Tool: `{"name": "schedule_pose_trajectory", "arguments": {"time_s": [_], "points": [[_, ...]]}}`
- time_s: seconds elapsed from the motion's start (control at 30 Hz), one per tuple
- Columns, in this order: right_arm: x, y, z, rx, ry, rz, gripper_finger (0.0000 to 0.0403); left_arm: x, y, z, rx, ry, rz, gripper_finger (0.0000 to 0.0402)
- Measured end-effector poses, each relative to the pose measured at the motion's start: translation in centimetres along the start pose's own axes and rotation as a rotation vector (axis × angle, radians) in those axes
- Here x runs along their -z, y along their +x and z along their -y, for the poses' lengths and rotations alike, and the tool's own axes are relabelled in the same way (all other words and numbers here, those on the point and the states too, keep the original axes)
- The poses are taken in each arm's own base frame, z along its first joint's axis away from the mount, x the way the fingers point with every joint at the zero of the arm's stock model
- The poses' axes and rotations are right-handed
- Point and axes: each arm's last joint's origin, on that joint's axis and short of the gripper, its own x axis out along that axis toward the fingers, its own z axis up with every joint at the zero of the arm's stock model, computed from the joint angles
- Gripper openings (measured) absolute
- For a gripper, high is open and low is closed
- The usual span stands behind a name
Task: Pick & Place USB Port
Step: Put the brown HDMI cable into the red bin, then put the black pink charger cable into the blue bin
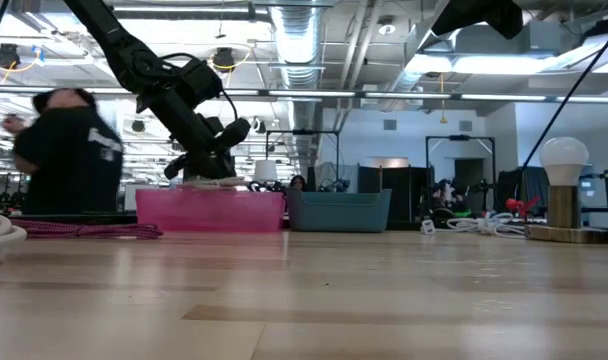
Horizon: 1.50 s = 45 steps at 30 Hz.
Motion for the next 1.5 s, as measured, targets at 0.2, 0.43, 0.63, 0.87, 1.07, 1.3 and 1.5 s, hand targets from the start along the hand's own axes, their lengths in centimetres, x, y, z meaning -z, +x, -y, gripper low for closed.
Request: {"name": "schedule_pose_trajectory", "arguments": {"time_s": [0.2,0.43,0.63,0.87,1.07,1.3,1.5], "points": [[0.0,0.0,0.0,0.0,0.0,0.0,0.0,0.0,0.0,0.0,-0.012,-0.003,0.008,0.0156],[0.0,0.0,0.0,0.0,-0.001,0.0,0.0,0.1,-0.6,1.0,0.145,0.021,-0.057,0.0161],[0.0,0.0,0.0,0.0,-0.002,0.0,0.0,-0.6,-3.7,3.1,0.272,0.173,0.024,0.0113],[0.0,0.0,0.0,0.0,-0.002,0.001,0.0,-1.4,-9.9,5.4,0.418,0.374,0.205,0.0068],[0.0,0.0,0.0,0.0,-0.002,0.0,0.0,-1.0,-15.2,6.5,0.543,0.439,0.299,0.0035],[0.0,0.0,0.0,0.0,-0.002,0.001,0.0,1.2,-19.0,6.6,0.547,0.503,0.281,0.0017],[0.0,0.0,0.0,-0.001,-0.001,0.001,0.0,3.8,-20.2,6.6,0.438,0.607,0.195,0.0014]]}}
